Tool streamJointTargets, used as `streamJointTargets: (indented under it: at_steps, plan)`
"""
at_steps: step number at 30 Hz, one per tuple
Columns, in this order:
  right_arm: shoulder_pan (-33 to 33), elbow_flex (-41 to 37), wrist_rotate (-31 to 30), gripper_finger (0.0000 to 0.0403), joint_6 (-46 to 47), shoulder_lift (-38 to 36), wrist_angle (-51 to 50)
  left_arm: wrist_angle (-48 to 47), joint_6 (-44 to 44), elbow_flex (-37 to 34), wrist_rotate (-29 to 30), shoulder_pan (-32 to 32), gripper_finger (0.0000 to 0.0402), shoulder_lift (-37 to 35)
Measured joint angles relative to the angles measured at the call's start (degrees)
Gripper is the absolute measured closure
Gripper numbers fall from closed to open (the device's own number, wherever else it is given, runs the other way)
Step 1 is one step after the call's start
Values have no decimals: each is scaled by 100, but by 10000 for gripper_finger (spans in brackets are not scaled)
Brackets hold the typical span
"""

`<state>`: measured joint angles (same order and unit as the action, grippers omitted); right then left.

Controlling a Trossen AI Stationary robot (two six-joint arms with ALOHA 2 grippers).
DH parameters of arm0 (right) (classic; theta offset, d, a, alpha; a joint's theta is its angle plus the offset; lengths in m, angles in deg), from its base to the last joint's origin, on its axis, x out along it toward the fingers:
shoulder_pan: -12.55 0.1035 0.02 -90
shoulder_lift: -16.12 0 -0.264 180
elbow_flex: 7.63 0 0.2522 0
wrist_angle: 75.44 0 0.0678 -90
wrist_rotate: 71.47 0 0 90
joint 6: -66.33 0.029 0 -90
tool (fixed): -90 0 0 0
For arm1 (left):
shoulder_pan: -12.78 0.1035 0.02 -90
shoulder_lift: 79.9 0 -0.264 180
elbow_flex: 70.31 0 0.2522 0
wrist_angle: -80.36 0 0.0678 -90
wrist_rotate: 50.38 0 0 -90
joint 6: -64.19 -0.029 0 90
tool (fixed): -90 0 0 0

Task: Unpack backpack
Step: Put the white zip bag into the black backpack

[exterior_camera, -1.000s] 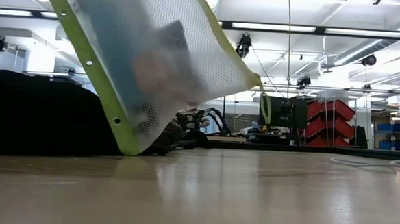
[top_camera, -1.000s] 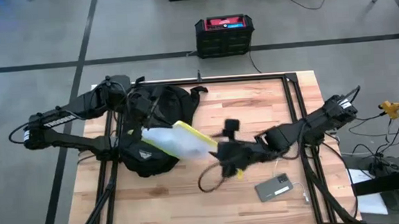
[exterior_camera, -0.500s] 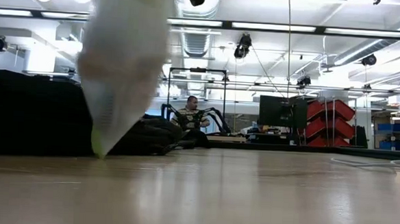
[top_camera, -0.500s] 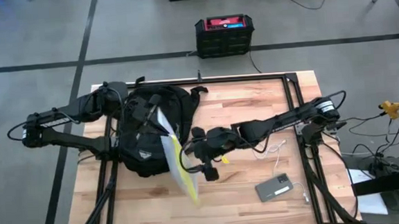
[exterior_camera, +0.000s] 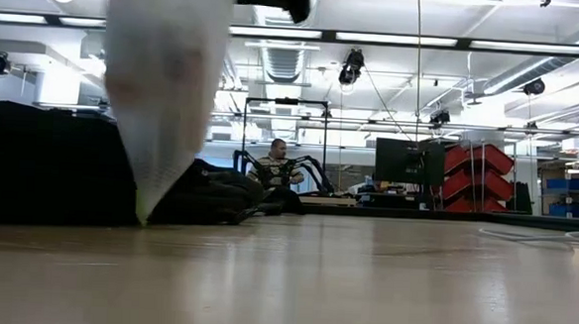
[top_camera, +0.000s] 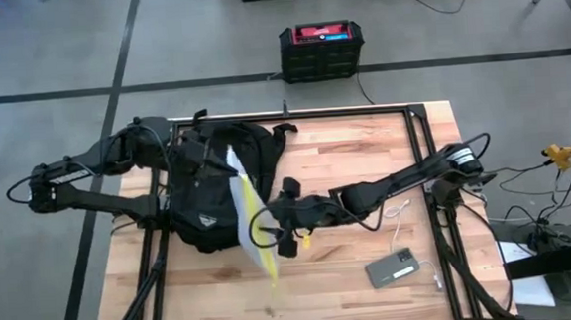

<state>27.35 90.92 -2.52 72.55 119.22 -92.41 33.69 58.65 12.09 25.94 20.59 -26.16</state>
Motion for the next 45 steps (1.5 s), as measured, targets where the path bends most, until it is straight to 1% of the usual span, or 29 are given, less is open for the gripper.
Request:
streamJointTargets:
  at_steps: [1,3,6,10,13,15,17,19,21,22,25,28,32,36,41,45]
  plan:
    - [43,17,-117,163,-17,-15,13,-10,57,0,131,0,402,0]
    - [78,94,-161,156,42,-23,50,-13,134,0,289,0,402,18]
    - [77,120,-258,143,61,-23,50,-10,142,0,315,-27,402,49]
    - [-129,120,-727,126,64,4,-21,46,127,0,333,-245,402,132]
    - [-304,125,-738,126,70,116,-1,116,150,0,496,-394,402,176]
    - [-338,125,-774,148,55,214,-51,136,141,0,574,-448,402,183]
    - [-336,125,-896,196,-101,282,-126,138,43,0,582,-494,402,183]
    - [-315,125,-1019,269,-383,292,-175,154,11,0,580,-580,402,179]
    - [-302,125,-1022,355,-651,292,-185,201,10,0,575,-663,402,179]
    - [-281,125,-1022,378,-803,292,-189,180,11,0,574,-717,402,179]
    - [-230,125,-1000,389,-882,253,-374,24,71,0,581,-895,398,177]
    - [-122,119,-1012,400,-985,129,-867,-228,421,0,743,-1063,380,170]
    - [27,118,-896,402,-804,1,-1647,-949,986,-14,1409,-1446,337,185]
    - [158,26,-946,403,-172,-111,-2820,-1572,1865,-142,1979,-1947,286,243]
    - [384,-148,-1162,403,366,-458,-3597,-2012,3047,-506,2099,-2485,237,471]
    - [583,-162,-1342,403,924,-725,-4369,-2547,3747,-788,2060,-2806,218,821]
